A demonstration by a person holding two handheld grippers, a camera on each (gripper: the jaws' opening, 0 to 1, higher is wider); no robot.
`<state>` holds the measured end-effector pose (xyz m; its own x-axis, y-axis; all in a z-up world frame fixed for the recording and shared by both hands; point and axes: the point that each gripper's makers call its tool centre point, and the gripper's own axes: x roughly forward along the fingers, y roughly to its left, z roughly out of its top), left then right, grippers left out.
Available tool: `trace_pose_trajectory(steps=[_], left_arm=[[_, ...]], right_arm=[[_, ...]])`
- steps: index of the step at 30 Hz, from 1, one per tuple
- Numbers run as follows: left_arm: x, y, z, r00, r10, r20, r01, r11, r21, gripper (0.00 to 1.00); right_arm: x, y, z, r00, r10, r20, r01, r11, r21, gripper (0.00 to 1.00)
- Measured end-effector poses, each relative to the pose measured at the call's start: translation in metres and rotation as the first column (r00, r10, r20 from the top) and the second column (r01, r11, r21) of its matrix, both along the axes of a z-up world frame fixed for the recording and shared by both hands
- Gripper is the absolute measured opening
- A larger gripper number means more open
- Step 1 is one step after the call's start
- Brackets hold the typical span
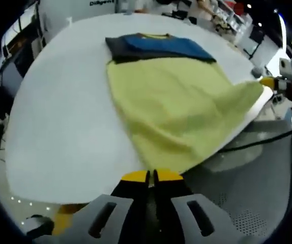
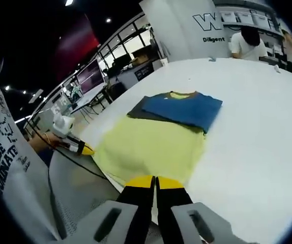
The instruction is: Fold the garment on the visible template until the final outline fits inside the template.
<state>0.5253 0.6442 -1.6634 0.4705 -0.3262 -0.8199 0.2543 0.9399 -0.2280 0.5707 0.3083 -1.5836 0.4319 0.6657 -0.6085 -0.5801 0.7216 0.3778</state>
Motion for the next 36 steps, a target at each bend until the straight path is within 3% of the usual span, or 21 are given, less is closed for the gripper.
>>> trace_pose_trajectory(steps=[3, 4, 11, 13, 18, 19, 23, 27, 32, 36], left_arm=[[0.009, -0.002, 0.015, 0.998, 0.05, 0.047, -0.047, 0.997, -0.059, 0.04], [0.019, 0.0, 0.029, 0.991, 0.083, 0.101, -0.072, 0.992, -0.108, 0.04], [0.045, 0.01, 0.065, 0.966, 0.131, 0.223, -0.098, 0.984, -0.151, 0.03], [0.057, 0.011, 0.081, 0.949, 0.148, 0.28, -0.1, 0.979, -0.178, 0.03], [0.077, 0.009, 0.101, 0.926, 0.168, 0.339, -0.097, 0.971, -0.217, 0.03], [0.09, 0.008, 0.109, 0.912, 0.165, 0.375, -0.08, 0.97, -0.231, 0.03], [0.113, 0.009, 0.122, 0.892, 0.151, 0.427, -0.063, 0.975, -0.213, 0.03], [0.15, 0.004, 0.144, 0.854, 0.138, 0.501, -0.032, 0.976, -0.215, 0.03], [0.183, 0.004, 0.146, 0.845, 0.087, 0.528, 0.001, 0.987, -0.163, 0.03], [0.207, 0.011, 0.139, 0.843, 0.08, 0.532, 0.005, 0.988, -0.157, 0.03]], right_arm=[[0.004, 0.002, 0.004, 1.0, 0.001, 0.011, -0.001, 1.0, 0.01, 0.0], [0.005, 0.003, 0.005, 1.0, 0.0, 0.015, 0.0, 1.0, 0.013, 0.0], [0.021, 0.008, 0.022, 0.999, -0.022, 0.05, 0.019, 0.998, 0.065, 0.0], [0.03, 0.007, 0.03, 0.997, -0.036, 0.066, 0.03, 0.996, 0.09, 0.0], [0.051, 0.0, 0.04, 0.995, -0.059, 0.086, 0.049, 0.992, 0.113, 0.0], [0.059, -0.001, 0.045, 0.993, -0.071, 0.095, 0.058, 0.99, 0.131, 0.0], [0.082, -0.006, 0.057, 0.987, -0.094, 0.129, 0.073, 0.984, 0.16, 0.0], [0.112, -0.013, 0.065, 0.977, -0.139, 0.163, 0.109, 0.977, 0.185, 0.0], [0.141, -0.008, 0.073, 0.968, -0.162, 0.19, 0.122, 0.971, 0.205, 0.0], [0.163, -0.004, 0.072, 0.966, -0.154, 0.209, 0.113, 0.974, 0.196, 0.0]])
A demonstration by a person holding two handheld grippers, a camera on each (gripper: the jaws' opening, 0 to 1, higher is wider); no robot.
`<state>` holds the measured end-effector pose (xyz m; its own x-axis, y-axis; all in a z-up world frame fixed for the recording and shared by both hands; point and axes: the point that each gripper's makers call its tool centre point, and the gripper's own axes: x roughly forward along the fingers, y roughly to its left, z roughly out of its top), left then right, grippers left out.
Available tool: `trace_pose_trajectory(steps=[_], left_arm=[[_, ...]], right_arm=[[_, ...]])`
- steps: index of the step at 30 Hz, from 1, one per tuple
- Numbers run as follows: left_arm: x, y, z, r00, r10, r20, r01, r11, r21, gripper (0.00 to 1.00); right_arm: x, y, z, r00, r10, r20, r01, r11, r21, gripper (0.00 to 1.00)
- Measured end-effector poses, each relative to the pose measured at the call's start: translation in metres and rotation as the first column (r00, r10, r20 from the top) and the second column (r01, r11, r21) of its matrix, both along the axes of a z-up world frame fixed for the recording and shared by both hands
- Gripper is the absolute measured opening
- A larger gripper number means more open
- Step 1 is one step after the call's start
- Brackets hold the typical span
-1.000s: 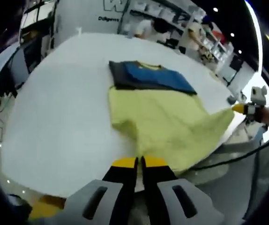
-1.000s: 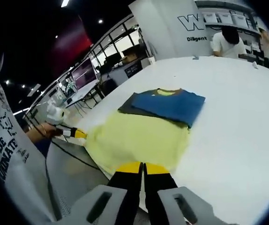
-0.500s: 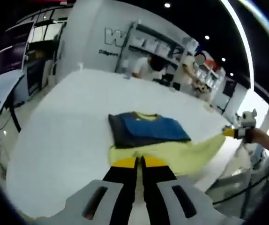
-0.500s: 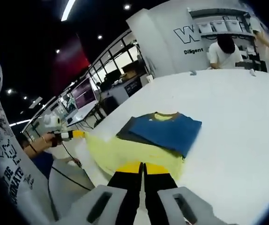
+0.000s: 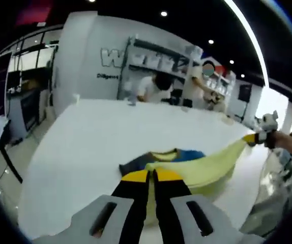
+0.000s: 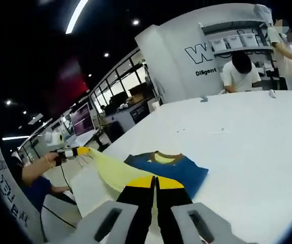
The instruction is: Fold the garment on the visible template until the final outline fits inside the template.
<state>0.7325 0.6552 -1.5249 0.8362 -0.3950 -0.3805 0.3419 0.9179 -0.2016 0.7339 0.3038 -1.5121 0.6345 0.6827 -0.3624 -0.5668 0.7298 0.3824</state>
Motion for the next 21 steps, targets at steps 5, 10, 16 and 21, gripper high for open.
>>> trace_pose_trajectory(steps=[5, 10, 16, 21], left_arm=[[0.023, 0.005, -0.009, 1.0, 0.007, -0.004, -0.007, 1.0, 0.024, 0.03], [0.046, 0.009, -0.025, 1.0, 0.016, -0.019, -0.016, 0.999, 0.028, 0.03], [0.077, 0.005, -0.04, 0.999, 0.029, -0.03, -0.028, 0.999, 0.028, 0.03], [0.098, 0.006, -0.051, 0.999, 0.036, -0.008, -0.036, 0.995, 0.095, 0.03]], right_arm=[[0.022, 0.004, -0.006, 1.0, -0.001, -0.002, 0.001, 1.0, -0.011, 0.0], [0.046, 0.001, -0.017, 1.0, -0.019, -0.013, 0.019, 0.999, -0.026, 0.0], [0.063, -0.001, -0.038, 0.999, -0.035, -0.04, 0.033, 0.998, -0.056, 0.0], [0.073, -0.001, -0.052, 0.998, -0.039, -0.055, 0.034, 0.996, -0.081, 0.0]])
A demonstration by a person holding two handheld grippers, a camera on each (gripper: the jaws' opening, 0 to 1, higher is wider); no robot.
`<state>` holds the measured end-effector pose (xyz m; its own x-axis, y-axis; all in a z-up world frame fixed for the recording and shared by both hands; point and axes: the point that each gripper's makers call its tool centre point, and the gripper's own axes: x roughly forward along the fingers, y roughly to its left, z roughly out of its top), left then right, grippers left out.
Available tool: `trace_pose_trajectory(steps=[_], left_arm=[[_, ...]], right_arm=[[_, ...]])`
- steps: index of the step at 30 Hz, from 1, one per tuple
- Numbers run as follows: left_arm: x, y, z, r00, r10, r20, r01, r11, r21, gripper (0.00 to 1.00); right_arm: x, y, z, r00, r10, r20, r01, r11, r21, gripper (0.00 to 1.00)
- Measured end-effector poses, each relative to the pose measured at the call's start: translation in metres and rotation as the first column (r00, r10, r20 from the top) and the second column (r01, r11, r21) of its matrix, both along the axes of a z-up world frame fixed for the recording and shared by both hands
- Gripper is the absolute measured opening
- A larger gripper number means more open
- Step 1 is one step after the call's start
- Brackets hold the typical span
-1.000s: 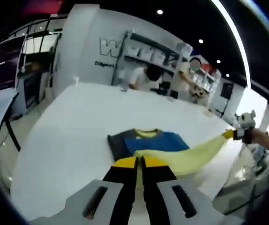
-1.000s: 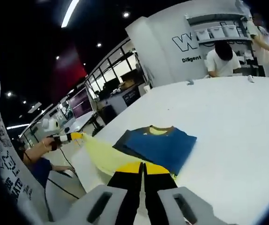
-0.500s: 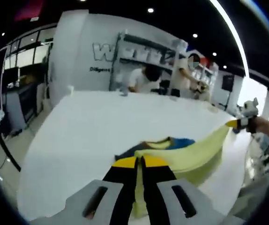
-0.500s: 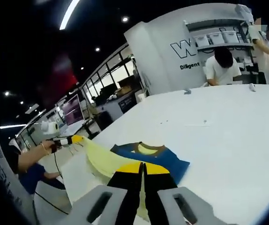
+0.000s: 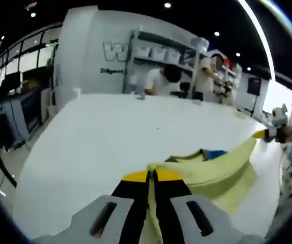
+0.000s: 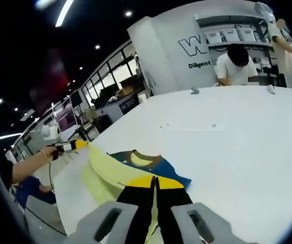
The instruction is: Fold the garment on the visible template until the final outline fits inside the template.
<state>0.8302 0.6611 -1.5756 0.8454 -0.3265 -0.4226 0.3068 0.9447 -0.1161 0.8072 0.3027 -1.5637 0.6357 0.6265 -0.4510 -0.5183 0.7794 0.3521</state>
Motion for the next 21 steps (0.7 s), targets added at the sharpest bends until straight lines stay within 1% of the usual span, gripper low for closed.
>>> trace_pose_trajectory(steps=[3, 4, 5, 9, 11, 12, 16, 17, 19, 20, 21], left_arm=[[0.006, -0.004, -0.016, 0.999, 0.009, -0.031, -0.009, 1.0, 0.004, 0.03], [0.008, -0.001, -0.021, 0.999, 0.009, -0.036, -0.008, 1.0, 0.008, 0.03], [0.011, 0.002, -0.03, 0.999, 0.011, -0.05, -0.01, 1.0, 0.018, 0.03], [0.015, 0.002, -0.04, 0.997, 0.014, -0.07, -0.013, 1.0, 0.017, 0.03], [0.018, 0.003, -0.046, 0.997, 0.013, -0.079, -0.011, 1.0, 0.019, 0.03], [0.017, 0.003, -0.047, 0.997, 0.012, -0.081, -0.011, 1.0, 0.02, 0.04], [0.019, 0.003, -0.06, 0.995, -0.007, -0.1, 0.01, 0.999, 0.031, 0.04], [0.019, 0.003, -0.061, 0.995, -0.007, -0.103, 0.011, 0.999, 0.031, 0.04], [0.02, 0.003, -0.06, 0.996, -0.011, -0.085, 0.014, 1.0, 0.027, 0.04], [0.022, 0.001, -0.058, 0.998, -0.022, -0.066, 0.024, 0.999, 0.022, 0.05], [0.021, -0.001, -0.056, 0.998, -0.034, -0.058, 0.035, 0.999, 0.022, 0.05]], right_arm=[[0.006, -0.001, -0.01, 1.0, 0.001, -0.016, -0.001, 1.0, -0.016, 0.0], [0.007, -0.001, -0.012, 1.0, 0.002, -0.018, -0.002, 1.0, -0.017, 0.0], [0.011, -0.002, -0.017, 1.0, 0.0, -0.022, -0.001, 1.0, -0.021, 0.0], [0.019, -0.003, -0.026, 1.0, -0.007, -0.028, 0.006, 1.0, -0.027, 0.0], [0.024, -0.001, -0.033, 1.0, -0.001, -0.026, 0.0, 0.999, -0.048, 0.0], [0.025, -0.001, -0.035, 1.0, 0.002, -0.023, -0.003, 0.998, -0.057, 0.0], [0.028, 0.001, -0.045, 1.0, 0.002, -0.017, -0.004, 0.996, -0.088, 0.0], [0.033, -0.002, -0.05, 1.0, 0.0, -0.018, -0.002, 0.995, -0.095, 0.0], [0.033, -0.001, -0.053, 1.0, 0.0, -0.012, -0.001, 0.994, -0.107, 0.0], [0.033, 0.0, -0.053, 1.0, 0.002, -0.008, -0.003, 0.994, -0.111, 0.0], [0.033, 0.0, -0.053, 1.0, 0.004, -0.004, -0.005, 0.993, -0.115, 0.02]])
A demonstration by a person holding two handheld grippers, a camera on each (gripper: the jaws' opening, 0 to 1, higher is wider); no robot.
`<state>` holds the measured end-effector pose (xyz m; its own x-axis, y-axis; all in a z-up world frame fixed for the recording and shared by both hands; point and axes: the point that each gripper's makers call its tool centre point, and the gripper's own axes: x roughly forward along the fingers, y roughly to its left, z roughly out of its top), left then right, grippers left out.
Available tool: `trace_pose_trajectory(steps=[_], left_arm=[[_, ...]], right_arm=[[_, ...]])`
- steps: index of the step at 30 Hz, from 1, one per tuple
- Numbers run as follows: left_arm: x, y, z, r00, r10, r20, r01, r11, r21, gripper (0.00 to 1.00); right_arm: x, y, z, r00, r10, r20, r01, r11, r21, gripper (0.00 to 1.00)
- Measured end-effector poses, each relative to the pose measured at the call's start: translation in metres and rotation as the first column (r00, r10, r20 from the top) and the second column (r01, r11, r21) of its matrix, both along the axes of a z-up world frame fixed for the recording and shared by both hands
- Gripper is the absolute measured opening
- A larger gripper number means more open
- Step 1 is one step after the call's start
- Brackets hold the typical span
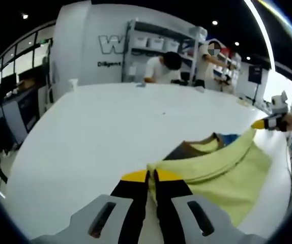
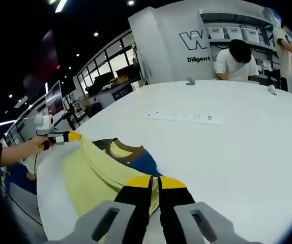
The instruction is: Fold the garment on the visible template until the final outline fits inside the template.
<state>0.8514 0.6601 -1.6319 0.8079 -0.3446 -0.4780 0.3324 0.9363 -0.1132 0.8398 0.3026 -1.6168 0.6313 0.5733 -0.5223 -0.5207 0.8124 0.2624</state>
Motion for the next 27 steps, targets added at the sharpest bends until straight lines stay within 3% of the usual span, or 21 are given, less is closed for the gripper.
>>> trace_pose_trajectory(steps=[4, 10, 17, 24, 27], left_arm=[[-0.001, -0.001, 0.002, 0.997, -0.063, 0.037, 0.061, 0.997, 0.049, 0.06], [-0.009, 0.001, -0.005, 0.995, -0.101, 0.016, 0.1, 0.992, 0.078, 0.19], [-0.02, -0.008, -0.022, 0.983, -0.179, -0.03, 0.181, 0.975, 0.128, 0.22], [-0.012, -0.007, -0.035, 0.987, -0.145, -0.061, 0.152, 0.981, 0.123, 0.21], [-0.008, -0.004, -0.04, 0.989, -0.126, -0.077, 0.135, 0.984, 0.119, 0.2]], right_arm=[[-0.003, -0.003, -0.009, 0.999, 0.04, 0.031, -0.037, 0.995, -0.093, 0.17], [-0.01, 0.0, -0.022, 0.997, 0.074, 0.011, -0.072, 0.988, -0.134, 0.21], [-0.023, 0.006, -0.028, 0.991, 0.136, 0.014, -0.132, 0.977, -0.168, 0.27], [-0.017, 0.0, -0.046, 0.99, 0.142, -0.017, -0.142, 0.963, -0.228, 0.26], [-0.009, 0.002, -0.044, 0.994, 0.107, -0.016, -0.109, 0.975, -0.193, 0.26]])
